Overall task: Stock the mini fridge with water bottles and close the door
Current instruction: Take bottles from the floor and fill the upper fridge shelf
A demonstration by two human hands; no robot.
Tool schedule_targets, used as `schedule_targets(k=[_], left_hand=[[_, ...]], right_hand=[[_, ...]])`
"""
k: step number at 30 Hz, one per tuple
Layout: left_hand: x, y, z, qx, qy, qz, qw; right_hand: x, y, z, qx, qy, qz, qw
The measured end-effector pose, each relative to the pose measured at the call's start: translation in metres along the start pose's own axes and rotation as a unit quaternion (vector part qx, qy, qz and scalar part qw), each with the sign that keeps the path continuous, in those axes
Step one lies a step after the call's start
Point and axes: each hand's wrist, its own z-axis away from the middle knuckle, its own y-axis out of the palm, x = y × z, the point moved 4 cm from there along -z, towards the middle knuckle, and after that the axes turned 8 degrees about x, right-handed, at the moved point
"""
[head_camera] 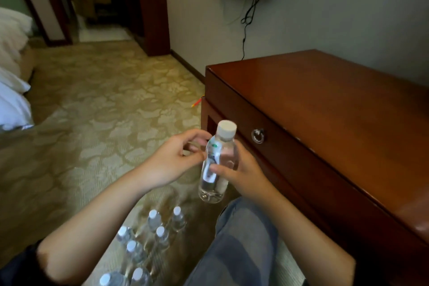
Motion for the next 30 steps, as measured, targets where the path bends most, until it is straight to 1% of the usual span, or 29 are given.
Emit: schedule_targets(k=[3,5,11,14,18,23,30], left_hand=[[-0.008,0.014,0.001,0.040,0.017,0.056,0.997],[-0.014,0.025,-0.002,0.064,0.033,0.057,0.996],[-0.059,0.051,-0.029,0.040,0.115,0.029,0.992],[-0.089,0.064,-0.046,0.048,0.157,0.032,0.986],[-0.129,0.082,-0.065,0.050,0.211,0.042,0.975],[-0.172,0.113,-0.087,0.082,0.245,0.070,0.964],[-0.221,0.170,-0.116,0.153,0.264,0.125,0.944]], right_hand=[[0.027,-0.028,0.004,-0.032,-0.014,-0.007,0.999],[0.044,-0.046,0.007,-0.046,-0.020,0.003,0.999],[0.093,-0.100,0.026,-0.104,-0.017,0.012,0.994],[0.116,-0.125,0.040,-0.134,-0.022,0.016,0.991],[0.146,-0.159,0.062,-0.177,-0.027,0.048,0.983],[0.168,-0.204,0.097,-0.212,-0.006,0.080,0.974],[0.174,-0.260,0.150,-0.250,0.035,0.059,0.966]])
